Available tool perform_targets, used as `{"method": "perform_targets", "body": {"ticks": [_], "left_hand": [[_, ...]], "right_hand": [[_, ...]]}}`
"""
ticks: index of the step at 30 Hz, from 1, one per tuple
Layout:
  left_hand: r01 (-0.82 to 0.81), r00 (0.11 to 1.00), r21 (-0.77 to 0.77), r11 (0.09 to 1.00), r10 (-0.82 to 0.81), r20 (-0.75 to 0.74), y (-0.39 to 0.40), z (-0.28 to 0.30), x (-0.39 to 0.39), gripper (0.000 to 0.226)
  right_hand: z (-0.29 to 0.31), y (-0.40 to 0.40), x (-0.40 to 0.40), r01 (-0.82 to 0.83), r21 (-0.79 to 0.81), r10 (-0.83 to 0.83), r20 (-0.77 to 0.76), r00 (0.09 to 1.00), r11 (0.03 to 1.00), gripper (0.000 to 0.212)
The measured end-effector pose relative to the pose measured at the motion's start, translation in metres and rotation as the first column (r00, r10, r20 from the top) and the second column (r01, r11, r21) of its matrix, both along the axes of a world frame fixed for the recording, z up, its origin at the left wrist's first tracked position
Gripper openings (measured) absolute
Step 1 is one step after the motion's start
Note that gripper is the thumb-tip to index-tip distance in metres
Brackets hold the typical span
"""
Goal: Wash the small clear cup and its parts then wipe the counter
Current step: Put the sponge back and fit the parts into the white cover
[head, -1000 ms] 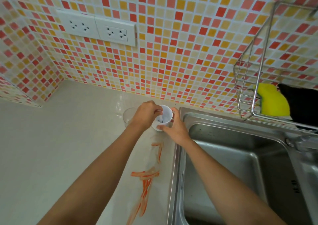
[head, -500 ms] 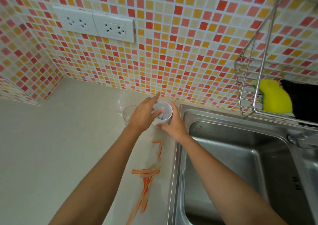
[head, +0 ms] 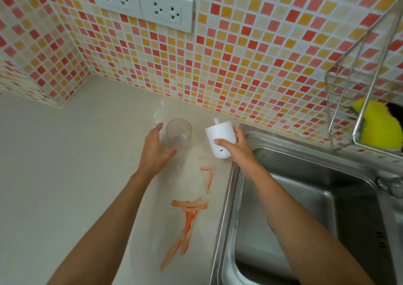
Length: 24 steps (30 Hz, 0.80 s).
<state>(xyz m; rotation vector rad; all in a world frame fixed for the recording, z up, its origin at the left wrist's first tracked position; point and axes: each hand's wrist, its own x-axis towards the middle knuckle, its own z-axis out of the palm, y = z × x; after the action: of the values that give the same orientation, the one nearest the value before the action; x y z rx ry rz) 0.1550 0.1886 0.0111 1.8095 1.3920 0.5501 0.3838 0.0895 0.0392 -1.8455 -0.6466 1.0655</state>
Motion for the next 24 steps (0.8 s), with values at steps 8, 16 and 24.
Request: {"method": "perform_targets", "body": {"ticks": [8, 16, 24], "left_hand": [[0.103, 0.978, -0.084, 0.991, -0.085, 0.188, 0.016, -0.009, 0.014, 0.082], [0.096, 0.972, -0.091, 0.991, -0.074, 0.225, 0.018, -0.012, 0.011, 0.086], [0.150, 0.957, -0.148, 0.978, -0.106, 0.269, 0.011, -0.013, 0.008, 0.104]], "right_hand": [[0.044, 0.016, 0.005, -0.101, -0.019, 0.100, -0.061, 0.993, 0.995, 0.052], [0.084, 0.058, -0.028, -0.446, -0.081, 0.429, 0.467, 0.773, 0.891, 0.074], [0.081, 0.081, -0.064, -0.567, -0.192, 0.520, 0.693, 0.500, 0.801, 0.082]]}}
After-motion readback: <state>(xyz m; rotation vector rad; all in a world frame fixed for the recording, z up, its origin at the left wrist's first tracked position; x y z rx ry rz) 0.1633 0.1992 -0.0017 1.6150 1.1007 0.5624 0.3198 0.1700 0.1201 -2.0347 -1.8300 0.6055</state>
